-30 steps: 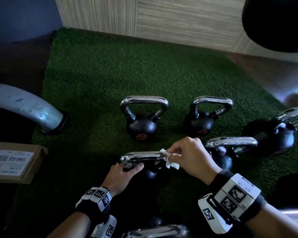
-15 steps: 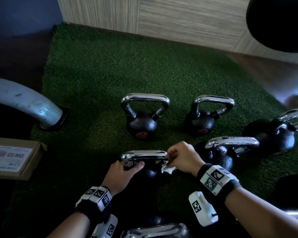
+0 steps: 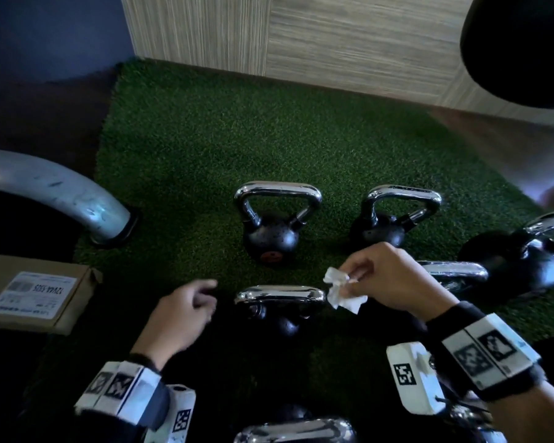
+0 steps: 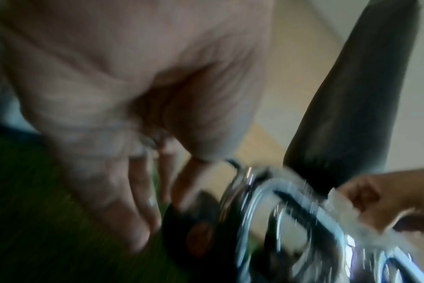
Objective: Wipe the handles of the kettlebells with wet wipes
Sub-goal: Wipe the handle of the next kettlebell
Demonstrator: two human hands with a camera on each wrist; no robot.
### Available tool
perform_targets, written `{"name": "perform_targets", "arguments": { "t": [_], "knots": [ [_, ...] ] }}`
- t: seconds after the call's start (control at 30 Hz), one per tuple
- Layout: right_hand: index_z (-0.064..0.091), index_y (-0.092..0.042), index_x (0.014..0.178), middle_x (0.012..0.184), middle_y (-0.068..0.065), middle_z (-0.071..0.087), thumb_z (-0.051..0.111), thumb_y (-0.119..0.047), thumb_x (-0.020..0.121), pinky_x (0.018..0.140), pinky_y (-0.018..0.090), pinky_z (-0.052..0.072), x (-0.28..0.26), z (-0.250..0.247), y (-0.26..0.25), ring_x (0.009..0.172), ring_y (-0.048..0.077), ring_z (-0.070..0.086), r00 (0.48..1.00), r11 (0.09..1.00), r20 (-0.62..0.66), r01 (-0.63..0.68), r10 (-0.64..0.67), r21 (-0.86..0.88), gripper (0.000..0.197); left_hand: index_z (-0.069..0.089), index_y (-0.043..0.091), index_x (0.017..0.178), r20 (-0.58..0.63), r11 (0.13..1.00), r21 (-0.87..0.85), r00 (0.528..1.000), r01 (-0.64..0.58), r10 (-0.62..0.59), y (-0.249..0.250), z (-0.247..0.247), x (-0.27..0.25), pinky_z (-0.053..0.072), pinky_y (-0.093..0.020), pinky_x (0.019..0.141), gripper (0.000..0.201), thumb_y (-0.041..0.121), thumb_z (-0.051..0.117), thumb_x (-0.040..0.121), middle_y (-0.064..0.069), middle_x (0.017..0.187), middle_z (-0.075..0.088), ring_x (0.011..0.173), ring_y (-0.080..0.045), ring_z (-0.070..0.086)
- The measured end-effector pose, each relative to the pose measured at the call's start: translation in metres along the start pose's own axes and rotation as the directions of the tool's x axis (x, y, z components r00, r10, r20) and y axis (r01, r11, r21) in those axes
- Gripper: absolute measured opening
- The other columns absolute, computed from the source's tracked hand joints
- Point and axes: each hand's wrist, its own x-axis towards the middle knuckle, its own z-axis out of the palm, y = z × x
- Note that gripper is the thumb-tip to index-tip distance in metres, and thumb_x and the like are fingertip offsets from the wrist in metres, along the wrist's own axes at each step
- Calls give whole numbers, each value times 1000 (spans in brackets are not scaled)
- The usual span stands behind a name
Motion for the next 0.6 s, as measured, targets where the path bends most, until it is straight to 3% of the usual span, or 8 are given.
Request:
{"name": "perform_targets", "arguments": {
  "t": [0.07,0.13,0.17,0.3,0.37,0.47,0.6],
  "knots": [
    [80,-29,79,76,-5,78,95,-24,66,75,32,56,-5,4,-13,73,12,73,997,985,-54,68,-60,156,21,73,40,101,-177,973,-204,981,-112,76,23,-11,-12,60,-31,65,26,15,66,98,4,89,78,74,-16,75],
    [79,-25,85,79,1,78,94,-27,67,77,45,58,-6,13,-28,73,18,72,986,943,-113,153,-125,296,24,77,27,106,-120,896,-410,984,-169,131,55,-14,-25,60,-24,62,19,17,60,102,-5,93,78,73,-16,74],
    [78,-21,86,79,5,77,94,-23,68,75,47,58,-6,18,-35,71,19,70,980,913,-140,185,-143,365,24,76,21,110,-56,856,-491,987,-160,152,70,-13,-31,62,-23,66,20,20,57,103,-8,98,79,78,-17,76],
    [76,-17,84,78,6,77,91,-6,72,75,42,59,-8,29,-59,72,16,70,962,821,-196,266,-191,506,22,71,17,121,153,774,-632,972,-41,177,98,2,-40,61,-30,91,41,41,57,91,-9,112,78,106,-21,75],
    [77,-22,80,74,-3,76,92,-10,71,71,31,56,-12,35,-64,69,6,68,942,826,-230,327,-245,458,22,75,16,112,201,738,-674,966,17,161,103,9,-41,62,-29,89,42,46,60,86,-8,106,79,103,-18,76],
    [78,-24,74,70,-11,75,94,-14,68,66,17,52,-18,43,-68,64,-3,66,910,860,-287,387,-298,332,20,83,14,84,214,715,-697,967,51,141,107,18,-43,62,-31,89,37,38,57,95,-6,88,80,86,-10,77],
    [77,-24,70,70,-11,73,92,-14,67,67,18,52,-20,53,-68,70,4,68,833,853,-414,478,-366,208,18,84,12,92,196,690,-723,969,41,148,106,24,-42,63,-26,83,27,32,67,85,-16,102,79,97,-19,77]
  ]
}}
